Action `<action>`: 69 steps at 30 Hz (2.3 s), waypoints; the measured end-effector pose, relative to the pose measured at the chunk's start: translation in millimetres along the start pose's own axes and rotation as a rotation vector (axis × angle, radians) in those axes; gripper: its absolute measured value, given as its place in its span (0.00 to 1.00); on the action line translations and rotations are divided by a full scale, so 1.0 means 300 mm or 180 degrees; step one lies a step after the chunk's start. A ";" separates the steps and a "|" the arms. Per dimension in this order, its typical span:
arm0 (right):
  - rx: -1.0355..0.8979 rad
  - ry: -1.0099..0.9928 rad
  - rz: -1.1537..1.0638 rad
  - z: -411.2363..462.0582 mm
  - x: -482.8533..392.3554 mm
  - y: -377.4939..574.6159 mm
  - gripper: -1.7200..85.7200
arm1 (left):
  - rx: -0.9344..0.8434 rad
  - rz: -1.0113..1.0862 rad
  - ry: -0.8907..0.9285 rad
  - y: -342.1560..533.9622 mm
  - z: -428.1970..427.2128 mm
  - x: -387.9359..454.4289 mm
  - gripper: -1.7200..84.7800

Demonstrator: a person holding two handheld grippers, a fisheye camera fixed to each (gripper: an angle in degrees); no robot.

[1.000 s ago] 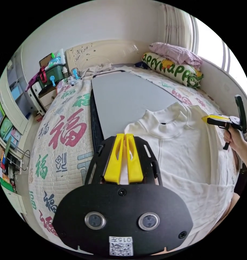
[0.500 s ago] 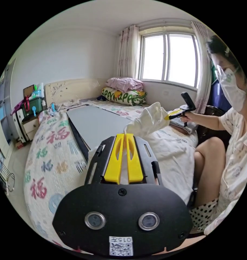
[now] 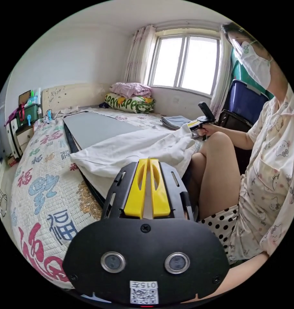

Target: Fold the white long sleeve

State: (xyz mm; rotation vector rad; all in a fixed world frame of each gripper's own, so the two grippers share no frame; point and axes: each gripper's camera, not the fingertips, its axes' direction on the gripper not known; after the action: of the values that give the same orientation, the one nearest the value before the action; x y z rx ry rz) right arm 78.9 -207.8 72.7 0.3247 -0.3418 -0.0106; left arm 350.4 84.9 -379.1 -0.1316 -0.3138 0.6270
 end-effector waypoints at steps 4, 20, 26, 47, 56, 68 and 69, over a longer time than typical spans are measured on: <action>-0.0500 -0.0073 0.0067 -0.030 0.051 -0.051 0.11 | -0.0470 -0.0194 0.0171 -0.001 0.031 -0.030 0.03; 0.0515 -0.0717 0.2216 -0.376 0.877 -0.616 0.11 | 0.0292 -0.2240 -0.0437 -0.326 -0.086 -0.709 0.13; 0.0186 -0.0681 0.2441 -0.176 1.117 -0.853 0.13 | 0.0036 -0.2540 -0.0417 -0.434 0.094 -0.938 0.16; 0.0252 0.0353 0.2514 0.301 1.468 -0.577 0.08 | -0.0329 -0.2059 -0.0752 -0.732 0.346 -1.146 0.04; 0.1230 0.0069 0.2125 0.114 1.294 -0.035 0.05 | -0.0493 -0.1937 -0.1078 -0.739 0.375 -1.132 0.05; -0.0349 -0.0555 -0.0778 0.925 0.114 0.483 0.15 | -0.0189 -0.2610 -0.0437 -0.542 0.355 -1.331 0.04; -0.0608 -0.0505 -0.0860 1.047 0.093 0.599 0.16 | -0.0155 -0.2655 -0.0370 -0.516 0.355 -1.348 0.04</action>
State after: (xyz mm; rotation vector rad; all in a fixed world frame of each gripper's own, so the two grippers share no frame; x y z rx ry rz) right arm -6.6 -136.8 418.2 0.1790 -0.4484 -0.3338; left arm 92.3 -277.4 -345.6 -0.0028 -0.4575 -0.2008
